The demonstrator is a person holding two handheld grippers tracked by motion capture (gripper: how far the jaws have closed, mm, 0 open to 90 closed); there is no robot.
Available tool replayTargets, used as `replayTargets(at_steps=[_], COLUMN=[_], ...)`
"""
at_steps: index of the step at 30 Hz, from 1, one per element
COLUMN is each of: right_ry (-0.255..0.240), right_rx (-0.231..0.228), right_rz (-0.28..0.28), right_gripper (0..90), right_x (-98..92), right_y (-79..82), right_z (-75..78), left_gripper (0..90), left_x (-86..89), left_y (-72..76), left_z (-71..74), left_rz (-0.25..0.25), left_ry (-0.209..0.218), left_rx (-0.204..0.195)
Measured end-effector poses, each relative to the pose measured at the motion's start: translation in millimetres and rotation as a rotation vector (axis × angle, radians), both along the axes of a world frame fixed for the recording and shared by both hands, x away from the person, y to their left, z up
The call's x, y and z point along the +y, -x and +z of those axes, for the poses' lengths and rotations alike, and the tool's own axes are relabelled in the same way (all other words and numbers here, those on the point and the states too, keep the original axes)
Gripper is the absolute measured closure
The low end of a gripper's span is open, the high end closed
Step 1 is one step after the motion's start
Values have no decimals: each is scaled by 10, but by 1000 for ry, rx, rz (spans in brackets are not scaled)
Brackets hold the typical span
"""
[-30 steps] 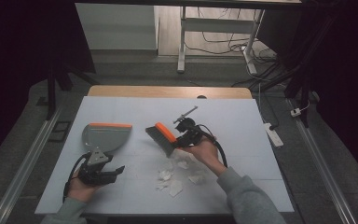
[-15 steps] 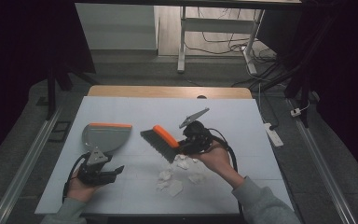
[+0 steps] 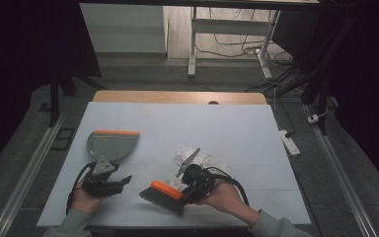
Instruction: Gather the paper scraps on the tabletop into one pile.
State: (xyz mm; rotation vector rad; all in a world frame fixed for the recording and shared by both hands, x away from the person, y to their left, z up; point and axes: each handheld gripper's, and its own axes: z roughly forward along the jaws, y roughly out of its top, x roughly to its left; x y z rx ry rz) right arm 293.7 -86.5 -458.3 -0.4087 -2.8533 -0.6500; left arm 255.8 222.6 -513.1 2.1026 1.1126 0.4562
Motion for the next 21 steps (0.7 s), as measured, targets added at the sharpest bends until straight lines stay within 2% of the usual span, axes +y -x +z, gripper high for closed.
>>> replayTargets(at_steps=[1,5,7,13,16,19,21], right_ry=[15,68,67,79,61,30,-17], right_rx=[-17,-29,-23,-109,-146,-162,-155], right_rz=[0,-46,-82,-219,-261,-271,-278], right_gripper=[698,698,698,697,698,698,698], right_x=[3,-38,-103,-333,-443,-531,-593], right_y=[-6,-144,-253,-560,-653,-664,-653], right_z=[-13,-25,-25,30,53,115,204], left_gripper=[365,365,365,365,365,365,365], left_x=[0,12,18,12,18,17,13], left_y=[0,5,5,2,3,2,-2], left_z=[-1,5,5,0,1,-2,-6], left_rz=[0,2,3,2,5,5,3], left_ry=[0,1,3,2,3,1,0], left_rx=[0,-3,-3,-1,-2,-1,0])
